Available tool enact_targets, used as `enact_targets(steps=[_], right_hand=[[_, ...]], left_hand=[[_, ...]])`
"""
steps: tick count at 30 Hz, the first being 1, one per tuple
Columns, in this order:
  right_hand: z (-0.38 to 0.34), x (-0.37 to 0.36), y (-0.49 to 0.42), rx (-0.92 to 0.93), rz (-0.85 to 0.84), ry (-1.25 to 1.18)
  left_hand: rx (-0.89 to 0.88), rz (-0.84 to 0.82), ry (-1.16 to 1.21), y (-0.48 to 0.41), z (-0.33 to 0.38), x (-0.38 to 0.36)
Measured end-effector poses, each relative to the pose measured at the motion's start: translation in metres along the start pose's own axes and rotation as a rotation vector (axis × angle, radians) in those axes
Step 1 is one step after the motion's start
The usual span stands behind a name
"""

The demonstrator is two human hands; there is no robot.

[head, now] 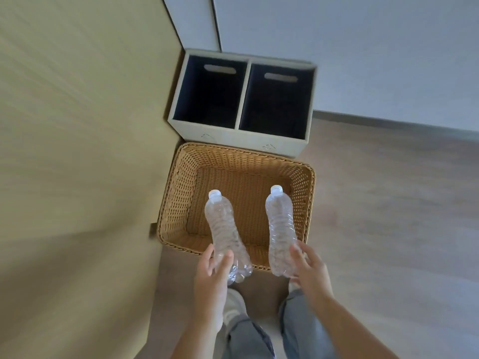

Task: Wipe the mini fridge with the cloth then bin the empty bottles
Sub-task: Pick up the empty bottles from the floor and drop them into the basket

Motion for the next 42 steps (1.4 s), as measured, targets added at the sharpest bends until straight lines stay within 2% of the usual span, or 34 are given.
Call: enact_targets(steps=[6, 14, 18, 22, 27, 32, 37, 42], right_hand=[[0.067, -0.038, -0.085, -0.057, -0.076, 0.151], [0.119, -0.045, -0.155, -0.101, -0.022, 0.049], [0.131, -0.045, -0.181, -0.088, 0.068, 0.022], [0.137, -0.051, -0.2, -0.089, 0.061, 0.034], [0.143, -0.056, -0.225, -0.128, 0.026, 0.021], [0.153, -0.054, -0.238, -0.169, 0.024, 0.084], [0.158, -0.049, -0.236, -0.201, -0.016, 0.211], [0.131, -0.041, -0.212, -0.127, -0.033, 0.376]], left_hand=[[0.021, -0.044, -0.111, -0.097, -0.059, -0.023], [0.015, -0.106, -0.232, -0.182, -0.113, -0.054], [0.027, -0.14, -0.192, -0.214, -0.126, -0.07], [0.056, -0.211, -0.2, -0.236, -0.142, -0.092], [0.027, -0.238, -0.429, -0.263, -0.148, -0.109], [0.01, -0.193, -0.52, -0.273, -0.152, -0.113], [-0.065, -0.204, -0.718, -0.252, -0.144, -0.12], [-0.077, -0.121, -0.811, -0.23, -0.134, -0.103]])
Point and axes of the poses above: each hand's wrist, its own y-axis away from the middle knuckle, its own x-axis out of the back of the hand, z = x × y, the point moved 9 cm from there along -y, towards the middle knuckle, and after that the axes turned 2 degrees about -z, right-handed, at the moved point
